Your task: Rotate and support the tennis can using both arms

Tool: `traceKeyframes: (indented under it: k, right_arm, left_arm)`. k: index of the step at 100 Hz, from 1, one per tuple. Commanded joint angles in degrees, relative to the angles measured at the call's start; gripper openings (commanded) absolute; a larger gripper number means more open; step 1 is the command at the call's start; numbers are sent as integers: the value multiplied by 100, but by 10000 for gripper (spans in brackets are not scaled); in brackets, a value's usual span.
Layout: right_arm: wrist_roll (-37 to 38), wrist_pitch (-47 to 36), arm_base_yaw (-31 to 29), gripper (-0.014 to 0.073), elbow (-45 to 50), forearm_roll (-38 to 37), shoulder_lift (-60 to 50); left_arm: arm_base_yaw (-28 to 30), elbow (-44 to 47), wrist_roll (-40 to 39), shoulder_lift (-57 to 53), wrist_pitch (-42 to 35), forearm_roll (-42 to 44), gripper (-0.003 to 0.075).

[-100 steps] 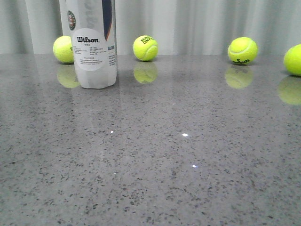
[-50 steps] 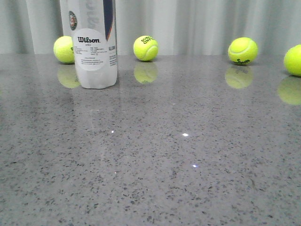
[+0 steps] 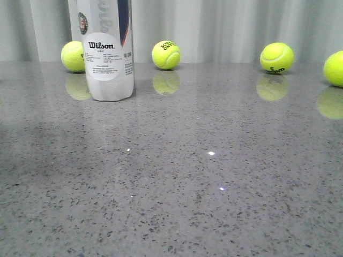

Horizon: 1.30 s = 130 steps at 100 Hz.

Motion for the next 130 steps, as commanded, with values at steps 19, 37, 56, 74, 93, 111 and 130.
traceKeyframes:
  k: [19, 37, 56, 74, 93, 111, 130]
  right_arm:
    - [-38, -425, -48, -61, -143, 40, 62]
    - [-38, -425, -48, -61, -143, 40, 62]
    - [-38, -425, -48, -61, -143, 40, 62]
    - [-38, -425, -48, -61, -143, 40, 62]
    - [-38, -425, -48, -61, -143, 40, 62]
    - [-38, -425, -48, -61, -143, 40, 62]
    - [-38, -425, -48, -61, -143, 40, 62]
  left_arm:
    - [52, 1351, -82, -1097, -484, -217, -19]
    - [476, 2010, -235, -1562, -701, 64, -19]
    - [886, 2543, -235, -2030, -1029, 180, -19]
    - [1117, 3203, -377, -2778, -1865, 662, -19]
    - [1961, 3960, -626, -3586, -2095, 771, -19]
    - [2594, 4857, -1374, -4446, -2347, 993, -19]
    - [2849, 5677, -1374, -5110, -2438, 992, -19]
